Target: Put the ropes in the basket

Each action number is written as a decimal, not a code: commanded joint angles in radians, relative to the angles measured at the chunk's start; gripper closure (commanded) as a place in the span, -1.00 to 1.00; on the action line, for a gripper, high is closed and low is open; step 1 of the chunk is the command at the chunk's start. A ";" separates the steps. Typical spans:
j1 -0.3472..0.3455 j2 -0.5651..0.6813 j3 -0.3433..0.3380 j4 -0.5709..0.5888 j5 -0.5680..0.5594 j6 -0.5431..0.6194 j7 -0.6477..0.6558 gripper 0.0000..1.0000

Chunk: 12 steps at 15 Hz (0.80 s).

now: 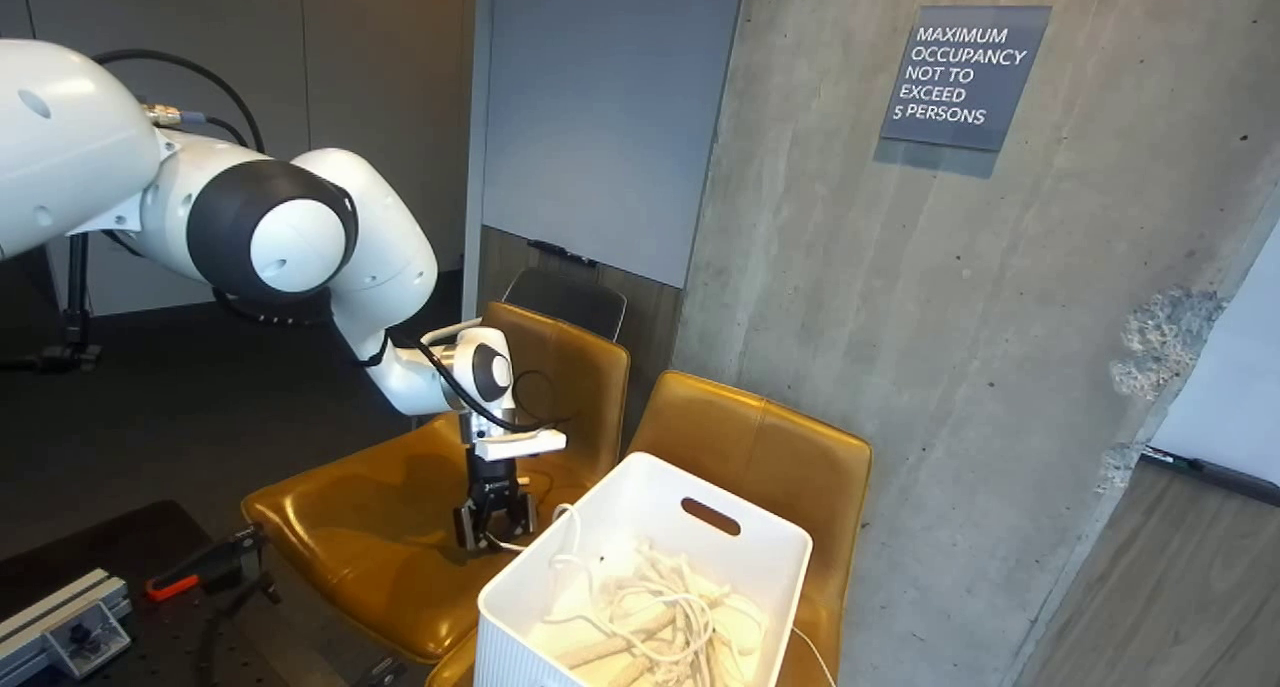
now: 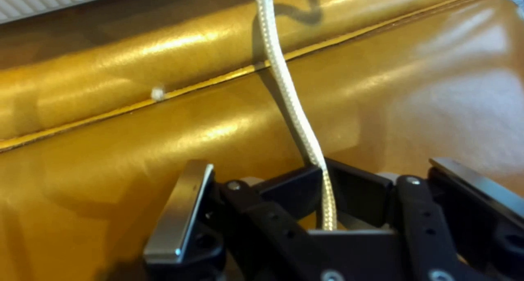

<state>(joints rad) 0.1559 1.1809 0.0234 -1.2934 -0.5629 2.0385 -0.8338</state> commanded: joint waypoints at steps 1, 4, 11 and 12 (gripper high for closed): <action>0.003 -0.060 -0.011 -0.054 -0.001 0.012 0.021 1.00; 0.000 -0.179 -0.011 -0.165 -0.006 0.019 0.054 1.00; -0.057 -0.494 -0.007 -0.322 0.020 -0.015 0.120 1.00; -0.073 -0.530 -0.010 -0.320 0.026 -0.022 0.126 1.00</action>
<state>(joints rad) 0.1243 0.7889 0.0146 -1.5390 -0.5605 2.0272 -0.7309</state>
